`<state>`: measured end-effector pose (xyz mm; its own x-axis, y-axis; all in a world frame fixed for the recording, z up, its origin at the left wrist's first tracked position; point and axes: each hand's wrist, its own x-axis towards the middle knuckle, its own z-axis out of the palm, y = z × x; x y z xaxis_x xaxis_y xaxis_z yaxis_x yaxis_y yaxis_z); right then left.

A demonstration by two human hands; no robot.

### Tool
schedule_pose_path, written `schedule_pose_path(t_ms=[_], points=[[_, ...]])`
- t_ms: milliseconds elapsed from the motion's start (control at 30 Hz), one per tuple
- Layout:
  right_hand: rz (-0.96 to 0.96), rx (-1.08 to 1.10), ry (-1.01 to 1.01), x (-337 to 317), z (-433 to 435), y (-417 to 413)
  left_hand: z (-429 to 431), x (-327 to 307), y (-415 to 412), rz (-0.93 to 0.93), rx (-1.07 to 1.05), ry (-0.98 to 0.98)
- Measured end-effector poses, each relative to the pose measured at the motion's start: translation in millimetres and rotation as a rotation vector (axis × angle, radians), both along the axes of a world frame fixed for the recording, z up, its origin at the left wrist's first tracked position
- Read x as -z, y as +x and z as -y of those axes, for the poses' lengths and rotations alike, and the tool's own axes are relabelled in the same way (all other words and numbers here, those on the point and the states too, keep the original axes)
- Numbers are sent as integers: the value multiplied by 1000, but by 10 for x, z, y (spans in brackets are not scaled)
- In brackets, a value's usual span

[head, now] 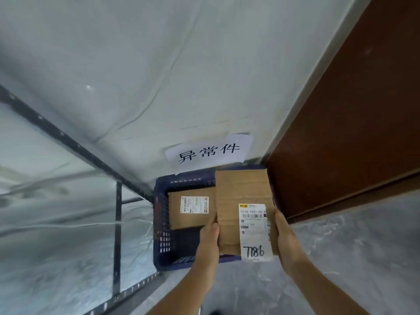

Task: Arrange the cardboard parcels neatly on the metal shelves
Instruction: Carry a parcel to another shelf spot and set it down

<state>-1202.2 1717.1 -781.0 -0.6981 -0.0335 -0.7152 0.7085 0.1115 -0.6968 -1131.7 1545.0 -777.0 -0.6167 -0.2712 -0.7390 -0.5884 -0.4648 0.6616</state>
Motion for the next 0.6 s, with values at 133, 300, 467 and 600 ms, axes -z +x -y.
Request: schedule_pose_path(t_ms=[133, 300, 467, 600], points=[[75, -53, 124, 570, -68, -467, -66, 609, -329, 111, 7, 19], [58, -115, 191, 1484, -117, -871, -116, 1252, -690, 217, 46, 28], [35, -208, 291, 2132, 14, -1128, -158, 2147, -990, 243, 15, 6], [55, -181, 324, 2795, 70, -1216, -233, 2635, -1123, 210, 54, -24]])
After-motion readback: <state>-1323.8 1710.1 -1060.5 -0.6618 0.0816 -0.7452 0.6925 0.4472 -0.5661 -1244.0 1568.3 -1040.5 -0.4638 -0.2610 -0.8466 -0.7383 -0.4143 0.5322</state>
